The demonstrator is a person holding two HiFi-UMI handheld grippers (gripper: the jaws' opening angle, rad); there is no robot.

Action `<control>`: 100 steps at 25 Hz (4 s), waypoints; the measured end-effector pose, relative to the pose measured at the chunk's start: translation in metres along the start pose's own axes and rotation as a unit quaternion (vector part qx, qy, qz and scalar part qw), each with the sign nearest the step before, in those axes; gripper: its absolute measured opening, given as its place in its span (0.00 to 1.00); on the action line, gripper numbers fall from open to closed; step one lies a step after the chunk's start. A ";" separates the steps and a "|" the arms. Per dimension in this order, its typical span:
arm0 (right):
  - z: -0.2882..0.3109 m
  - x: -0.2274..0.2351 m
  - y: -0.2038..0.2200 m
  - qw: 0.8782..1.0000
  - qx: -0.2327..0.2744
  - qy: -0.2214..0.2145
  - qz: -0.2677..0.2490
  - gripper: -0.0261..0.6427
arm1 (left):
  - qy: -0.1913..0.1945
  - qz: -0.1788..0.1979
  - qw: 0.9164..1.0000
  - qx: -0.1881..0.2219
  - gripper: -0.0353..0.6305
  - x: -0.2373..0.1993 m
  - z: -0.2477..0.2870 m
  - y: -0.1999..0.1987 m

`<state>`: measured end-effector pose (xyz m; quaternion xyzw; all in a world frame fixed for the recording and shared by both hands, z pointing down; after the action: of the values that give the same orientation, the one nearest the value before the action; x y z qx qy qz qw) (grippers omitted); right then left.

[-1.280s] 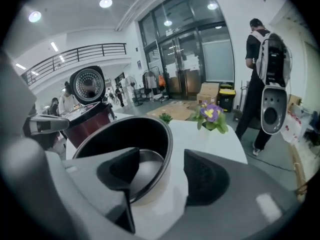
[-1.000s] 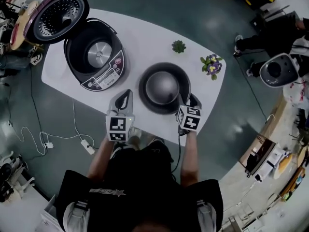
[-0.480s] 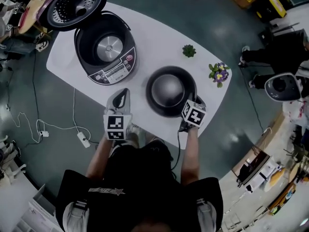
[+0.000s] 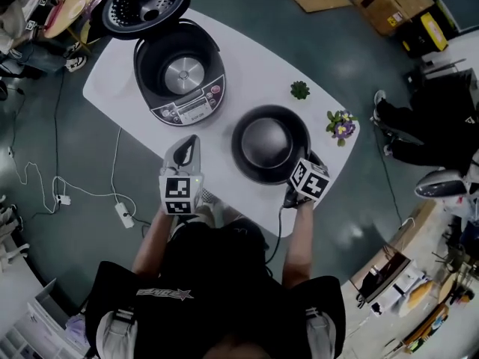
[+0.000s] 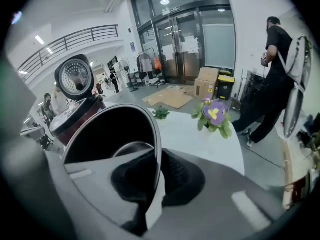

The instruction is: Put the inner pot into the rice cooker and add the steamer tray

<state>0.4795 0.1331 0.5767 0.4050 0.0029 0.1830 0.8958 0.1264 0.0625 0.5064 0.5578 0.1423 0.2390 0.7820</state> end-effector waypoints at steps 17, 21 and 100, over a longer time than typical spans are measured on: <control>-0.069 -0.046 -0.112 0.985 0.145 -0.092 -0.028 0.07 | -0.081 0.010 0.994 0.079 0.07 -0.042 -0.050 -0.040; -0.074 -0.073 -0.126 0.979 0.170 -0.108 -0.024 0.07 | -0.086 0.013 0.992 0.090 0.07 -0.068 -0.054 -0.042; 0.201 -0.349 -0.190 0.982 -0.032 -0.151 -0.112 0.10 | -0.126 -0.058 0.990 0.035 0.07 -0.332 0.045 -0.010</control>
<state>0.2467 -0.2427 0.5234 0.3962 -0.0926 0.0187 0.9133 -0.1300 -0.1531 0.4973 0.6013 0.0826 0.1162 0.7862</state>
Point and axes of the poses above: the fingertips, and each gripper's own axes: z forward along the fingers, x to its right, y out of its underside, the point moved 9 cm from there along -z, backward along the fingers, and after that the axes turned 10 degrees about x, right-handed, at the moved point
